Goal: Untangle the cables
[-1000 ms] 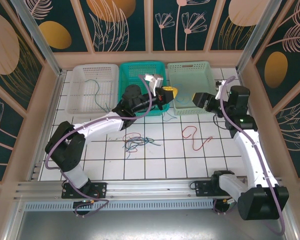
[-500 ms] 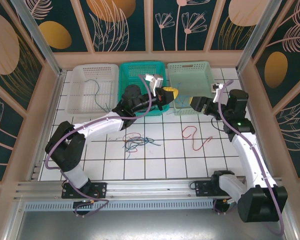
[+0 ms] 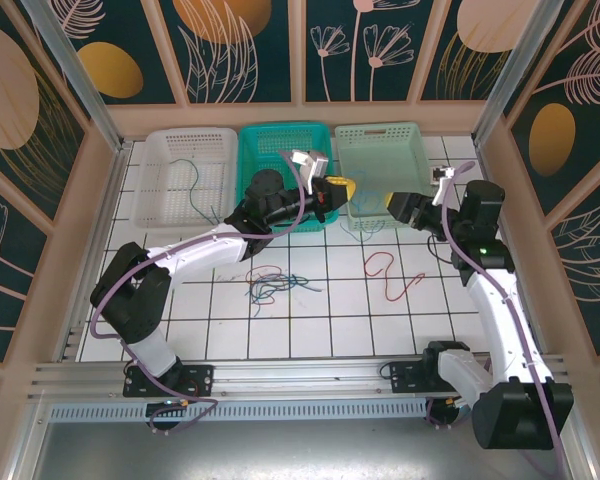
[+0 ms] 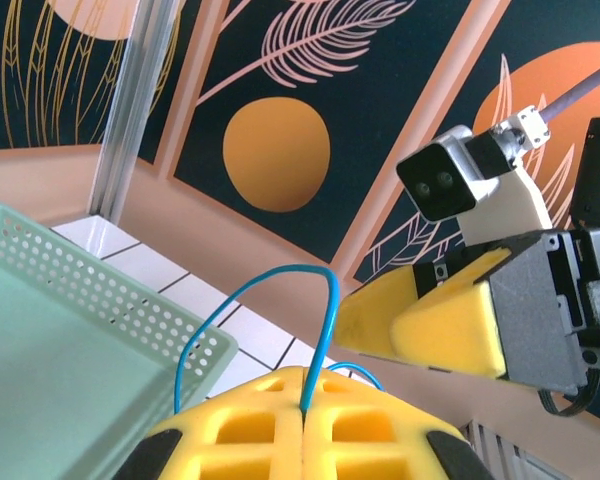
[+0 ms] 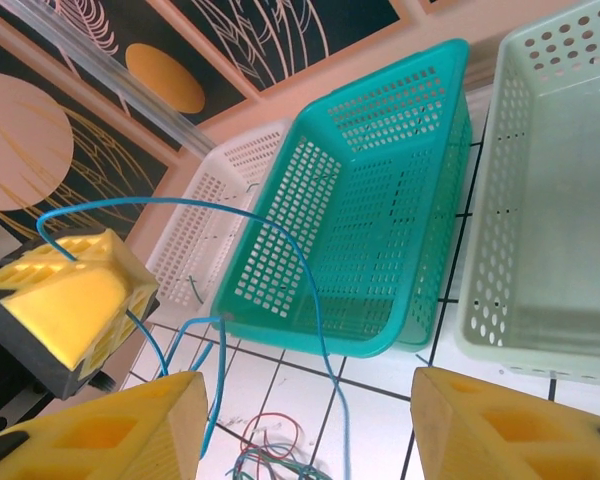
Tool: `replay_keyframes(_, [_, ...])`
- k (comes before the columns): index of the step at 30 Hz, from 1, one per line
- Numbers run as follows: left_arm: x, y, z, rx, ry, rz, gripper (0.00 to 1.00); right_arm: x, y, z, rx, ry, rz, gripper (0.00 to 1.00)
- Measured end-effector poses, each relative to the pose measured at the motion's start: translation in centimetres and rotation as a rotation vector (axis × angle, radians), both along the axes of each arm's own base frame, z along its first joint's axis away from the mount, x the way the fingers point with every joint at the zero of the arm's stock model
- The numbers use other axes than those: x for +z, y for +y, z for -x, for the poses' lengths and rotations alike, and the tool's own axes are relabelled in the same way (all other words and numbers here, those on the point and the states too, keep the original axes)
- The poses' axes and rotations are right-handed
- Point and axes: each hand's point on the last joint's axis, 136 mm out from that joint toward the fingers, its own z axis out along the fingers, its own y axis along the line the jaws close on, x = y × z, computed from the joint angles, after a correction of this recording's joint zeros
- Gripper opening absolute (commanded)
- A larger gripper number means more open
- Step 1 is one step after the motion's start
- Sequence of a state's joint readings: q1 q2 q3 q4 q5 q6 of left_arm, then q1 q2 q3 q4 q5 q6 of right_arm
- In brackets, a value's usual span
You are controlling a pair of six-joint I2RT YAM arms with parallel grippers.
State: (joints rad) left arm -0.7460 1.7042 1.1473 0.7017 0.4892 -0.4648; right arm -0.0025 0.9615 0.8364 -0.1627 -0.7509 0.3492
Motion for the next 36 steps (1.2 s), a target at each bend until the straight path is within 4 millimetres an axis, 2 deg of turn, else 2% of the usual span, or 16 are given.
replay_keyframes(10, [-0.4, -0.1, 0.0, -0.004, -0.004, -0.013, 0.0, 1.1, 1.3, 0.7, 0.086, -0.031, -0.045, 0.59])
replay_keyframes(14, [-1.2, -0.4, -0.1, -0.012, 0.007, -0.026, 0.0, 0.3, 2.9, 1.0, 0.15, -0.004, -0.047, 0.57])
replay_keyframes(18, [-1.6, -0.5, 0.0, -0.023, 0.016, -0.034, 0.0, -1.1, 4.1, 0.8, 0.192, 0.033, -0.037, 0.52])
replay_keyframes(23, [-1.6, -0.5, 0.0, -0.026, 0.013, -0.035, 0.0, -2.2, 4.4, 0.6, 0.204, 0.067, -0.028, 0.4])
replay_keyframes(30, [-1.7, -0.5, 0.0, -0.026, 0.017, -0.04, 0.0, -2.4, 4.3, 0.6, 0.205, 0.067, -0.017, 0.16])
replay_keyframes(36, [-1.8, -0.5, 0.0, -0.025, 0.01, -0.042, 0.0, -2.6, 4.0, 0.2, 0.176, 0.071, -0.008, 0.07])
